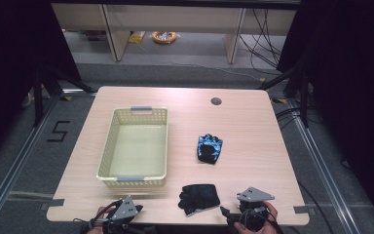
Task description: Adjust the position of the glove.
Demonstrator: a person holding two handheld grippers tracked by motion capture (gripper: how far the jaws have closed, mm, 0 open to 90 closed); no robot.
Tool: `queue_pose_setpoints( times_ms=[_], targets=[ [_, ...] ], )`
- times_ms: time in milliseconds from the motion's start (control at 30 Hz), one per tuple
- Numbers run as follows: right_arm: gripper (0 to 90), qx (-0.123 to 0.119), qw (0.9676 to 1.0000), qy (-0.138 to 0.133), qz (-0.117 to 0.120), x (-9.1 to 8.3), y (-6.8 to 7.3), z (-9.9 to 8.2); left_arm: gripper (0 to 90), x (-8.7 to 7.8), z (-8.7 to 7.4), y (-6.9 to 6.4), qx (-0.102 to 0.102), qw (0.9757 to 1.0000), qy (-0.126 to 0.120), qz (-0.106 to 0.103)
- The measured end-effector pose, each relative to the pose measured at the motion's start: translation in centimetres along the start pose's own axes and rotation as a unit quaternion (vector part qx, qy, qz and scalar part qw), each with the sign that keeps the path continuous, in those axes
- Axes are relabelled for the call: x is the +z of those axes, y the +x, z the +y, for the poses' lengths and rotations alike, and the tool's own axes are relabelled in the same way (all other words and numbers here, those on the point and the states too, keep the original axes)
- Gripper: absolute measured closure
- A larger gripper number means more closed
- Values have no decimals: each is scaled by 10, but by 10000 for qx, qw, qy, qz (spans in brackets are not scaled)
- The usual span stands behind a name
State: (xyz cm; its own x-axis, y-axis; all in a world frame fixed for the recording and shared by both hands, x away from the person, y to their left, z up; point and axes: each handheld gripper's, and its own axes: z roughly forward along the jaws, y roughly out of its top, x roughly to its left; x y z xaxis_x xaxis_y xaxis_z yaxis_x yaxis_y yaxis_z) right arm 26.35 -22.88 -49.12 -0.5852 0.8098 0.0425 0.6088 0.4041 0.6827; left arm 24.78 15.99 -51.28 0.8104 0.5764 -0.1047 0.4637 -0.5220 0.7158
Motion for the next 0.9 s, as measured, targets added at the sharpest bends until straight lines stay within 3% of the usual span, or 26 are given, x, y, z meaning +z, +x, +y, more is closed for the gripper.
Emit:
queue_pose_setpoints(
  times_ms=[100,133,233,267,400,533,567,633,700,733,800,833,900],
  targets=[
    [269,46,10000,4,-36,0,0,0,223,0,0,0,8,10000,1,-3],
    [276,22,10000,-14,-28,0,-1,0,224,-1,1,2,124,9999,13,-28],
    [284,-19,10000,65,67,0,-3,0,223,0,1,1,112,9999,6,-28],
    [291,-34,10000,-19,-26,1,-3,-1,223,0,1,1,115,9999,12,-30],
    [296,85,10000,14,-27,-1,-1,1,224,0,1,1,72,10000,-21,-55],
    [304,-40,10000,-47,-34,0,-3,1,224,1,0,1,57,10000,-38,-40],
    [304,-44,10000,-57,-47,0,-3,1,224,1,0,0,-75,10000,-38,-47],
    [305,-93,9999,-130,-60,0,-3,2,226,1,0,0,-121,9999,-99,-58],
    [344,-239,9995,-210,-21,1,-2,7,236,1,1,1,-102,9999,-136,-19],
    [350,-282,9993,-227,-7,1,-2,9,239,0,3,2,29,9999,-165,-4],
    [398,-397,9988,-284,-41,4,-1,13,266,4,4,-2,-224,9991,-364,-46],
    [406,-421,9986,-301,-58,4,0,14,283,6,7,-4,-75,9988,-470,-74],
    [413,-448,9985,-292,-70,5,0,16,284,6,8,-4,-15,9991,-408,-95]
  ],
)
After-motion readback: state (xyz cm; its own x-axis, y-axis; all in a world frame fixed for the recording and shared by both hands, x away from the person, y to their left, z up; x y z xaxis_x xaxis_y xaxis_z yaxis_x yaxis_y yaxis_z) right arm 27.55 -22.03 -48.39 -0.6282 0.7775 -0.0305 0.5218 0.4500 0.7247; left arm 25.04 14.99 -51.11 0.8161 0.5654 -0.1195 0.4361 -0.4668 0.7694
